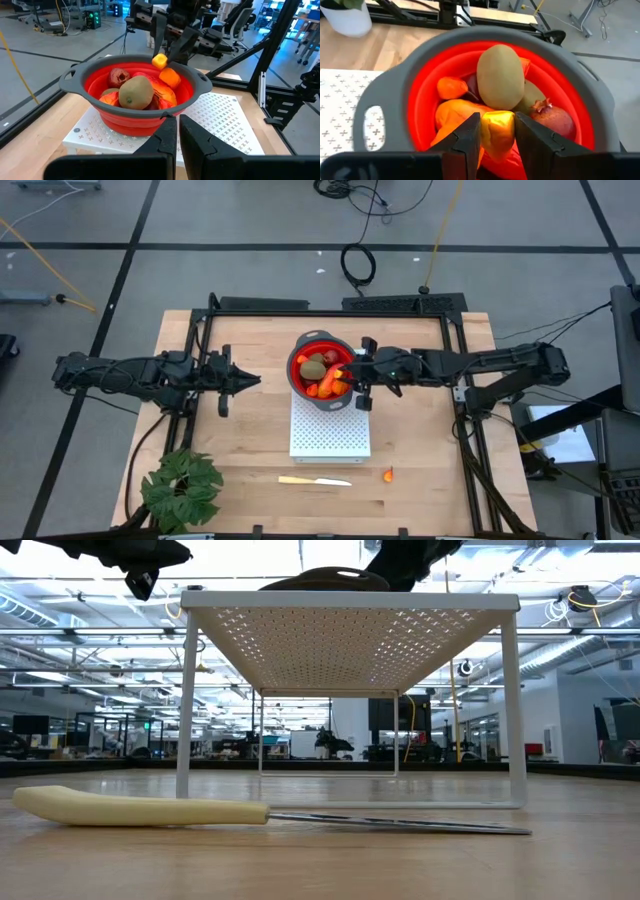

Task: Pick & Place Fruit
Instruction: Put the peach into the red strainer bowl on the shelf

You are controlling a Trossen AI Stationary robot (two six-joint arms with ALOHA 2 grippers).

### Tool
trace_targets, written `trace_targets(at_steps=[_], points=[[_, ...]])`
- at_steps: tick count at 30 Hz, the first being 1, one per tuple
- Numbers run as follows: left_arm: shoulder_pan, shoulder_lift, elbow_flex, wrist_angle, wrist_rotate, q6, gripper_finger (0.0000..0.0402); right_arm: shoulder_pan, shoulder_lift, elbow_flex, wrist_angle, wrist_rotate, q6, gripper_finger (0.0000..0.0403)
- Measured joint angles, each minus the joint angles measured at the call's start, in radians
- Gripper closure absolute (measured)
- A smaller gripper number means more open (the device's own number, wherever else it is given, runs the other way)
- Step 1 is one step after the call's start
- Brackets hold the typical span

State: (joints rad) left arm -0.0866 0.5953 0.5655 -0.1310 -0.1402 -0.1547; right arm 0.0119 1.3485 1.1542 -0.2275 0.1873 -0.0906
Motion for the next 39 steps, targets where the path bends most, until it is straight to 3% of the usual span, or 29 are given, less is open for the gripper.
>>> trace_targets(at_steps=[13, 30, 39], points=[[0.000, 0.000, 0.000, 0.001, 0.000, 0.002, 0.0380, -0.020, 0.010, 0.000, -0.018, -0.002, 0.000, 0.0287], [0.000, 0.000, 0.000, 0.001, 0.000, 0.002, 0.0380, -0.033, 0.010, 0.000, -0.009, -0.005, 0.039, 0.0239], [0.000, 0.000, 0.000, 0.001, 0.000, 0.000, 0.0380, 0.052, -0.032, 0.000, 0.088, -0.006, -0.003, 0.0267]])
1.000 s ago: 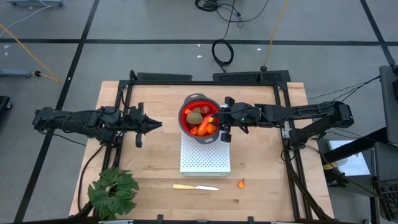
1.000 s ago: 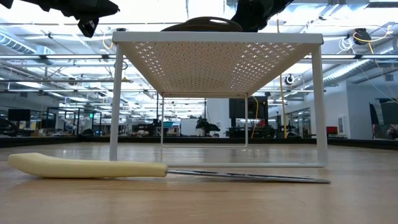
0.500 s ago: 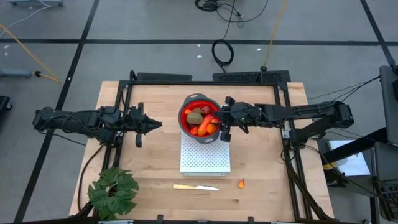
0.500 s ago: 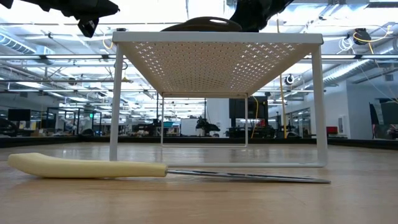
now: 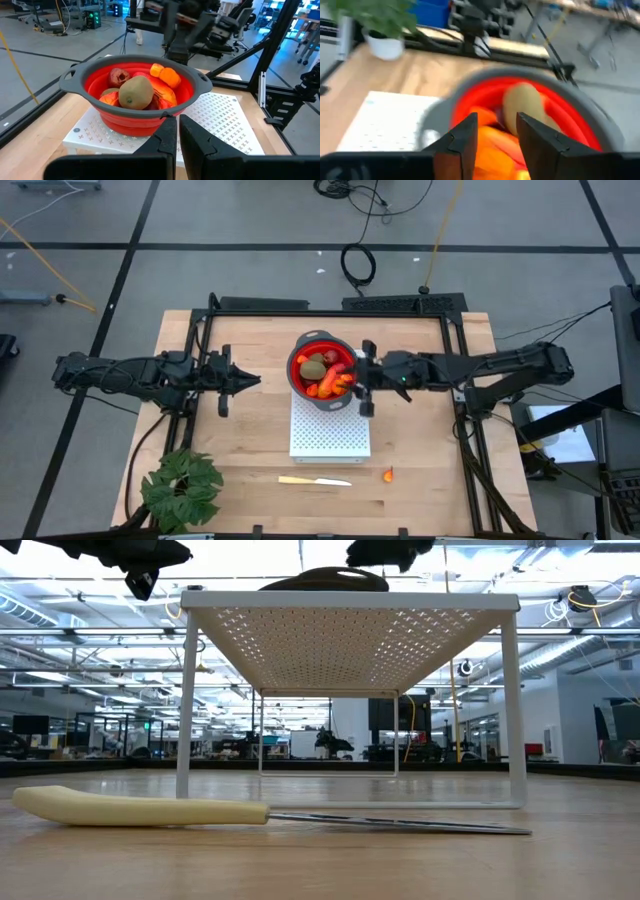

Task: Pick & Place Fruit
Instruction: Put the peach into the red strainer bowl on the shelf

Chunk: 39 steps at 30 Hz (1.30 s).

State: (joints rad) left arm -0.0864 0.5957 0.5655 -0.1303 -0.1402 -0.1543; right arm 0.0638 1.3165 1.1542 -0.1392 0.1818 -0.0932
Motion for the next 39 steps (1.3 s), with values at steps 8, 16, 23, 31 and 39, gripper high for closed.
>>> trace_targets(at_steps=[8, 16, 23, 31, 39], points=[[0.000, 0.000, 0.000, 0.000, 0.000, -0.004, 0.0380, 0.189, -0.041, 0.000, -0.023, -0.001, -0.067, 0.0325], [0.000, 0.000, 0.000, 0.000, 0.000, -0.012, 0.0380, 0.380, -0.055, 0.000, -0.119, -0.001, 0.062, 0.0383], [0.000, 0.000, 0.000, 0.000, 0.000, -0.011, 0.0380, 0.521, -0.056, 0.000, -0.215, -0.004, 0.219, 0.0399], [0.000, 0.000, 0.000, -0.001, 0.000, -0.013, 0.0380, 0.611, -0.019, 0.000, -0.352, -0.138, 0.352, 0.0400], [0.000, 0.000, 0.000, -0.001, 0.000, -0.054, 0.0380, 0.622, 0.084, 0.000, -0.449, -0.241, 0.339, 0.0399]])
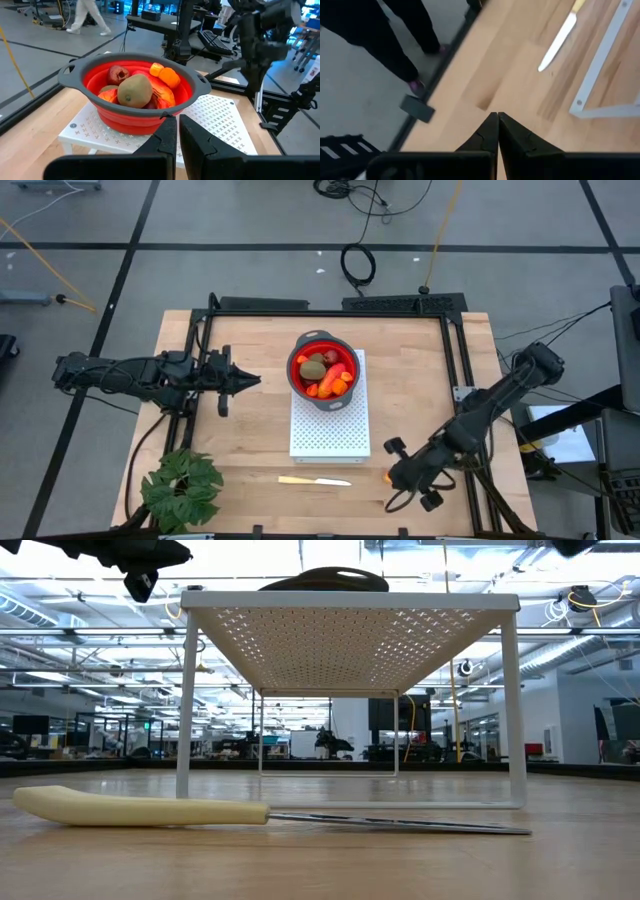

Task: Pick & Place Fruit
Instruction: Put the peach into the red strainer bowl on the shelf

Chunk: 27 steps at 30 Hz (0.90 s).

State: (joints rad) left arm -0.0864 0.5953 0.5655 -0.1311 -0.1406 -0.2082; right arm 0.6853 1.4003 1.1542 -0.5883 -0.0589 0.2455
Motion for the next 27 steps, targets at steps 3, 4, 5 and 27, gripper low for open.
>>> trace_targets(at_steps=[3, 4, 5, 27], points=[[0.000, 0.000, 0.000, -0.001, 0.000, -0.001, 0.0380, -0.001, 0.041, 0.000, -0.015, 0.002, -0.001, 0.0399], [0.000, 0.000, 0.000, -0.001, 0.000, -0.001, 0.0380, -0.001, 0.055, 0.000, -0.025, 0.002, -0.002, 0.0399], [0.000, 0.000, 0.000, -0.001, 0.000, -0.001, 0.0380, -0.001, 0.067, 0.000, -0.033, 0.003, -0.001, 0.0399], [0.000, 0.000, 0.000, -0.062, 0.000, -0.015, 0.0380, -0.011, 0.137, -0.141, 0.076, -0.048, 0.026, 0.0197]])
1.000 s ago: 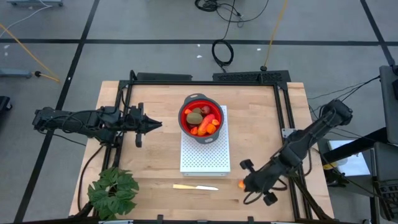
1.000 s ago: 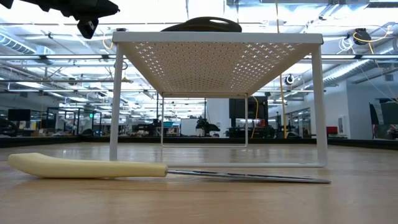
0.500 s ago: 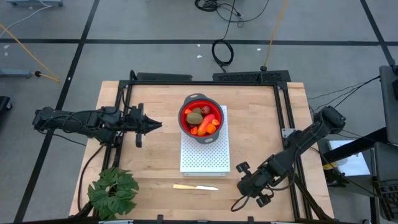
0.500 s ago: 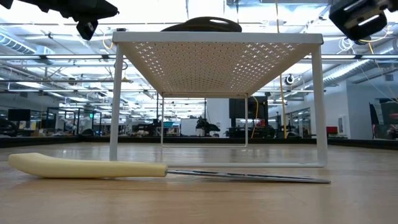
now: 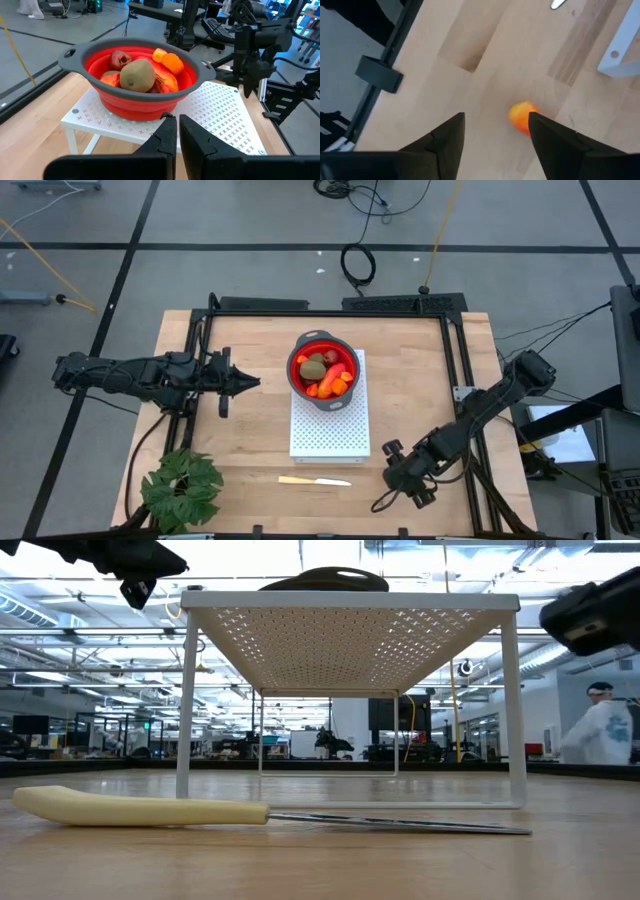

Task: Pick & Place Fruit
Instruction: Put the peach into the red strainer bowl on the shelf

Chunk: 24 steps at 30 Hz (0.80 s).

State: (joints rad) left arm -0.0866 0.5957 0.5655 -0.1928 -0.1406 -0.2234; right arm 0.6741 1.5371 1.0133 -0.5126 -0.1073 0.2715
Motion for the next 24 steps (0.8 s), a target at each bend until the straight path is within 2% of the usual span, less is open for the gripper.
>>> trace_targets(at_steps=[6, 18, 24], points=[[0.000, 0.000, 0.000, 0.000, 0.000, 0.001, 0.0380, -0.020, -0.001, -0.039, 0.033, 0.053, -0.026, 0.0183], [0.000, 0.000, 0.000, 0.001, 0.000, 0.000, 0.0380, -0.067, -0.001, -0.148, 0.195, 0.054, -0.113, 0.0181], [0.000, 0.000, 0.000, 0.001, 0.000, -0.013, 0.0380, -0.079, -0.001, -0.184, 0.204, 0.052, -0.150, 0.0185]])
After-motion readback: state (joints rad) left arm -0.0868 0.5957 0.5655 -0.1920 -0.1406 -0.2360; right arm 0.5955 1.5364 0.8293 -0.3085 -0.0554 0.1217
